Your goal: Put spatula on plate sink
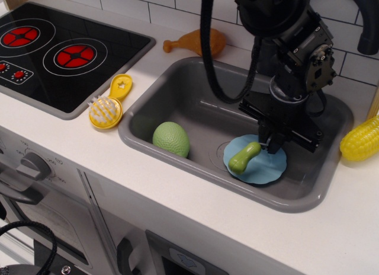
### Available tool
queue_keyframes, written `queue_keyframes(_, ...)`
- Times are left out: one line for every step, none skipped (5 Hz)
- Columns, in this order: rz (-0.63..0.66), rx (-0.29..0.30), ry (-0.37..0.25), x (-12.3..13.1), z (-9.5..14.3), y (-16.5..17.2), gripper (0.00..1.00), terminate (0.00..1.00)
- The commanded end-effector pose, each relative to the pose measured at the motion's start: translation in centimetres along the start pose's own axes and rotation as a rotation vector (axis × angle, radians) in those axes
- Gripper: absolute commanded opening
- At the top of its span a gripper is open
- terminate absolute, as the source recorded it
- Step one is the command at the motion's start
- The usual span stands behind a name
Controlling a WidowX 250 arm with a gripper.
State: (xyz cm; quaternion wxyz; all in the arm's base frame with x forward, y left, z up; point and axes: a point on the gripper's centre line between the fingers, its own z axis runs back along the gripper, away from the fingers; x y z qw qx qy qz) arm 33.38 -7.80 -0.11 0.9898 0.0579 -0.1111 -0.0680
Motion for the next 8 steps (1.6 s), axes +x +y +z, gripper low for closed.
queue_keyframes(0.063, -0.013, -0.024, 1.7, 1.0, -0.1, 1.0, 0.0)
queue_keyframes(0.07, -0.01, -0.027, 1.3, 2.2, 0.3, 1.0, 0.0)
queue_keyframes(0.096, -0.022, -0.01, 1.7, 3.5, 1.1, 1.0, 0.0)
queue_keyframes(0.114, -0.044, -0.031, 2.6, 4.9, 1.7, 1.0, 0.0)
queue_keyframes(0.146, -0.07, -0.029, 3.6, 6.0, 2.8, 1.0, 0.0)
queue_keyframes(0.141, -0.092, -0.03, 3.8, 6.7, 3.3, 1.0, 0.0)
queue_keyframes(0.141, -0.092, -0.03, 3.8, 6.7, 3.3, 1.0, 0.0)
queue_keyframes(0.141, -0.092, -0.03, 3.8, 6.7, 3.3, 1.0, 1.0)
